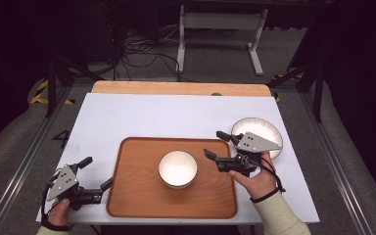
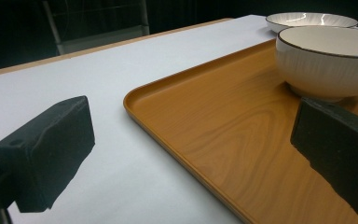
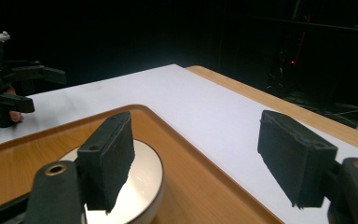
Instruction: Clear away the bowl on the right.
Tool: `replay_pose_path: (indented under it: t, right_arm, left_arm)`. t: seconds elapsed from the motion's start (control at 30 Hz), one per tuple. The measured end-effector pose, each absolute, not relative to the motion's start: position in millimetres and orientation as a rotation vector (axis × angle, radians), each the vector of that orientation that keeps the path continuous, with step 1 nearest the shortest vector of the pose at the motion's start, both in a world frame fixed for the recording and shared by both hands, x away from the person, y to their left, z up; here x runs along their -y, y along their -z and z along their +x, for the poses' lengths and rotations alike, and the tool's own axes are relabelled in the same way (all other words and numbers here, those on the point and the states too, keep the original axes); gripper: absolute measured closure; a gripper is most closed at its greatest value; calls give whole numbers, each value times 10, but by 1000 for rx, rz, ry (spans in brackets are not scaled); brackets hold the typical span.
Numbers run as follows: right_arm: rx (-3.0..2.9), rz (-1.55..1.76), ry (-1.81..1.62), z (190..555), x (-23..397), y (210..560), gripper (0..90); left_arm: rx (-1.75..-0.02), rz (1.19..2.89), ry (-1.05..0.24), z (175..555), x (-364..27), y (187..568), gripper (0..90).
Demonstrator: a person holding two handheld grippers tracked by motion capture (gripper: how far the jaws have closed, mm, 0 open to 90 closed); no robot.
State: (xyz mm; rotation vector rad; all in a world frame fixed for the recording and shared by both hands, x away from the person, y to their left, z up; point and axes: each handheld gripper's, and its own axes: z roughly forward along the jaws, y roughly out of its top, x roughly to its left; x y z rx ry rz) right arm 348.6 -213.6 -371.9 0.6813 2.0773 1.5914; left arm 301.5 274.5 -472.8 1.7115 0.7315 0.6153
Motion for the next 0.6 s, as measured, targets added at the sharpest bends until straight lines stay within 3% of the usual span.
replay_pose_path:
  t: [0.6]
  right_arm:
    - [-1988, 724, -1567, 3402, 2586, 3712, 204]
  left_arm:
    - [-728, 1713, -617, 3015, -2748, 4728, 2]
